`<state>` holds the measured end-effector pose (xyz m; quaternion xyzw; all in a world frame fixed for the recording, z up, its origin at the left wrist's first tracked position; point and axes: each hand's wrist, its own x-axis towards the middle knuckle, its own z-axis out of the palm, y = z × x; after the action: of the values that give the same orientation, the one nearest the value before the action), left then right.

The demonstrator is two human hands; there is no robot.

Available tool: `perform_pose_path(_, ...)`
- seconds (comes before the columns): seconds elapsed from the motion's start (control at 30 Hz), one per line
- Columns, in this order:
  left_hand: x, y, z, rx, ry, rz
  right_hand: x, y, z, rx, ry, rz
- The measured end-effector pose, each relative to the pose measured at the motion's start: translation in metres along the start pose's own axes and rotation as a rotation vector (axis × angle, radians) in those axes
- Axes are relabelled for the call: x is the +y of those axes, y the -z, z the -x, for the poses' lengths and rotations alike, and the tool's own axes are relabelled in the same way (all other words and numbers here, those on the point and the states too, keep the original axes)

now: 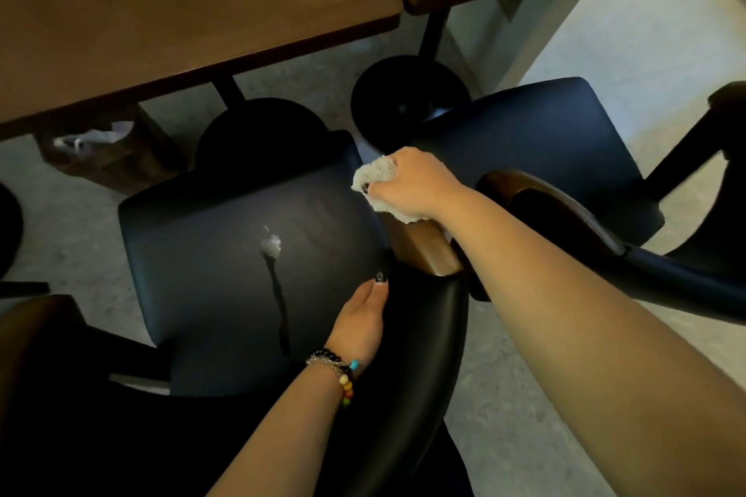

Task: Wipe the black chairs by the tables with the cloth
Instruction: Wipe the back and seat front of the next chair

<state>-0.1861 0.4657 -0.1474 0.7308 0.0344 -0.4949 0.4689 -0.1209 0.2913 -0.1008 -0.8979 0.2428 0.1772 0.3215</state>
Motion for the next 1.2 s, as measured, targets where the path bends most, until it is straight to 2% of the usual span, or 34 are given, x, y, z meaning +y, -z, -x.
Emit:
perform_pose_path(0.03,0.000,0.001,0.002,-0.006,-0.001,-0.007,-0.006,-0.001,-0.004,-0.021,0.014,0.118)
perform_pose_path(0.13,-0.004,0.005,0.006,-0.017,-0.002,-0.066,-0.019,-0.013,0.010,-0.111,0.237,0.835)
perform_pose_path(0.2,-0.009,0.009,0.011,-0.050,-0.009,-0.162,-0.023,-0.026,0.031,-0.152,0.403,1.220)
perform_pose_path(0.23,-0.013,0.011,0.013,-0.080,-0.012,-0.212,-0.023,-0.032,0.039,-0.201,0.470,1.322)
perform_pose_path(0.3,-0.020,0.014,0.017,-0.129,-0.012,-0.284,-0.021,-0.038,0.052,-0.291,0.530,1.354)
perform_pose_path(0.37,-0.025,0.019,0.020,-0.157,-0.018,-0.319,-0.017,-0.034,0.054,-0.266,0.534,1.248)
perform_pose_path(0.43,-0.029,0.024,0.025,-0.177,-0.033,-0.354,-0.010,-0.025,0.049,-0.132,0.497,1.050)
perform_pose_path(0.5,-0.034,0.027,0.033,-0.195,-0.052,-0.393,-0.001,-0.016,0.042,0.011,0.408,0.690)
perform_pose_path(0.57,-0.038,0.030,0.042,-0.213,-0.056,-0.441,0.005,-0.012,0.043,0.123,0.269,0.196)
perform_pose_path(0.67,-0.036,0.035,0.051,-0.234,-0.072,-0.521,0.014,-0.017,0.068,0.205,0.133,-0.167)
perform_pose_path(0.77,-0.028,0.039,0.063,-0.236,-0.086,-0.616,0.027,-0.017,0.108,0.193,0.069,-0.281)
perform_pose_path(0.9,-0.027,0.045,0.093,-0.234,-0.124,-0.713,0.039,-0.005,0.148,0.132,0.108,-0.200)
perform_pose_path(1.0,-0.038,0.043,0.122,-0.167,-0.182,-0.763,0.034,-0.013,0.156,0.048,0.178,-0.128)
perform_pose_path(1.1,-0.047,0.039,0.141,0.012,-0.302,-0.903,0.031,-0.030,0.152,0.202,0.153,-0.214)
perform_pose_path(1.2,-0.051,0.030,0.152,0.276,-0.469,-1.019,0.028,-0.048,0.154,0.403,0.116,-0.345)
